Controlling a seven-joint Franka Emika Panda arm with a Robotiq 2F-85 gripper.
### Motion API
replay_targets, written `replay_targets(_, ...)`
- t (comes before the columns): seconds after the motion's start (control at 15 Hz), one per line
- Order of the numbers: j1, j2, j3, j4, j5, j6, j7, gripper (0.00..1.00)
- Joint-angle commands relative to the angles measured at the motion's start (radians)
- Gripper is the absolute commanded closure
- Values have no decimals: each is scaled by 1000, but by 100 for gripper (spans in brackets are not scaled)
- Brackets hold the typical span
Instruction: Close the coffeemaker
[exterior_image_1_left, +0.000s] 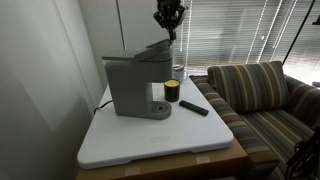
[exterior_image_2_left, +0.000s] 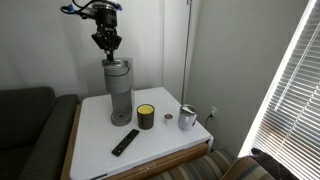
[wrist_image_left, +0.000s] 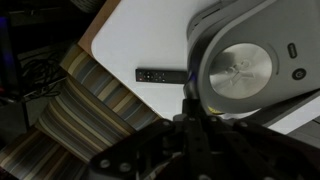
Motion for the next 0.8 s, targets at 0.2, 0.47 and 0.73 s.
replay_targets(0.2,-13,-22,17,-15,-8,27,1,100)
replay_targets(0.47,-11,-24,17,-6,-12,24,-1,100)
replay_targets(0.73,-11,-25,18,3,-14,24,-4,100)
